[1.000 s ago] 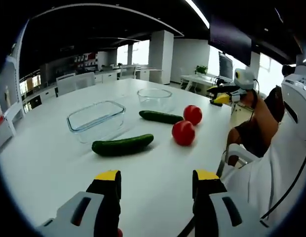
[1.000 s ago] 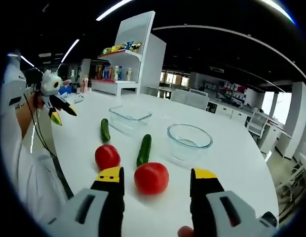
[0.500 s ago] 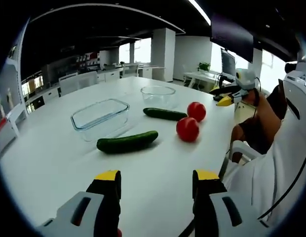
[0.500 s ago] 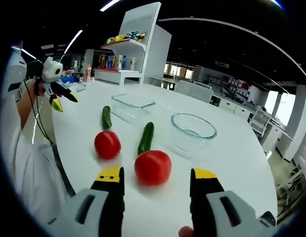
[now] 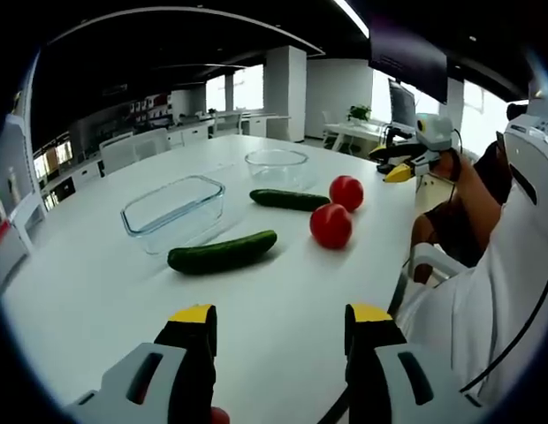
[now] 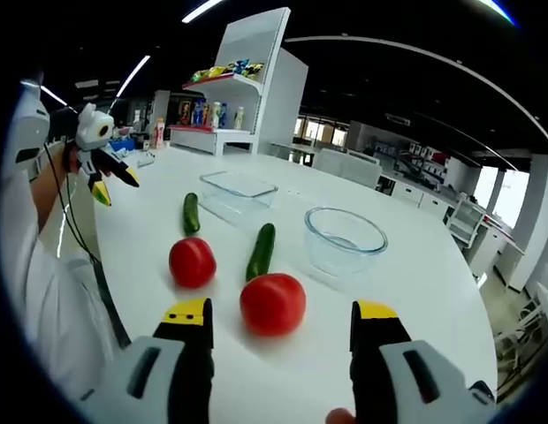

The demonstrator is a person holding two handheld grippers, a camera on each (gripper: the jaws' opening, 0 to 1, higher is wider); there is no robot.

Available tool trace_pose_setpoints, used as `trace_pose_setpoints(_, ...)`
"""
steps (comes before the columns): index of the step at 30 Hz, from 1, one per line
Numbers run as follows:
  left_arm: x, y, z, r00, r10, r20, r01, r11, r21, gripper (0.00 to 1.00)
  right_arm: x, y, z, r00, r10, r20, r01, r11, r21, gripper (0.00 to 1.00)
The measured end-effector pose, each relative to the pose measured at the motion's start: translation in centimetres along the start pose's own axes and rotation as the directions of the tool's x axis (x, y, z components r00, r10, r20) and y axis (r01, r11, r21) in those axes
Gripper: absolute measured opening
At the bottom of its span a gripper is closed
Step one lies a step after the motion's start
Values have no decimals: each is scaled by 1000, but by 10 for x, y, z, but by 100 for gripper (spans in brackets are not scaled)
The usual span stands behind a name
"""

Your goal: Sort the scattered tomatoes and cucumbers on the table and place them into their respective storage containers

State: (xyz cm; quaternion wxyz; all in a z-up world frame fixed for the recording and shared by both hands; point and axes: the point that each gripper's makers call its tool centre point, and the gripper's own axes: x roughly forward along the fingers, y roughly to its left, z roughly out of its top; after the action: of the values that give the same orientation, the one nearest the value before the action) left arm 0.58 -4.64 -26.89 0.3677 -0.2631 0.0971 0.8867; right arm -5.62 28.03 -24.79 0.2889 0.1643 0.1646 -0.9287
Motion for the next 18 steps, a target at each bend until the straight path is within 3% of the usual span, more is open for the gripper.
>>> trace_pose_setpoints(4, -1, 2, 2, 1000, 14, 9, -14, 1000, 10, 58, 2, -2, 1, 1000, -8, 13, 8, 1000, 7, 67)
trace_pose_setpoints(9, -3, 4, 5, 1000, 17, 26, -17, 1000, -3, 58, 4, -5, 0, 1000, -18, 19, 18, 1000, 15, 66)
trace_pose_setpoints(13, 0, 3, 1, 1000, 14, 14, -14, 1000, -8, 58, -1, -12, 20, 988, -42, 150, 35, 998, 45, 64)
trace_pose_setpoints(18, 2, -4, 2, 1000, -9, 8, 9, 1000, 12, 58, -1, -10, 23, 985, -32, 169, 26, 999, 40, 64)
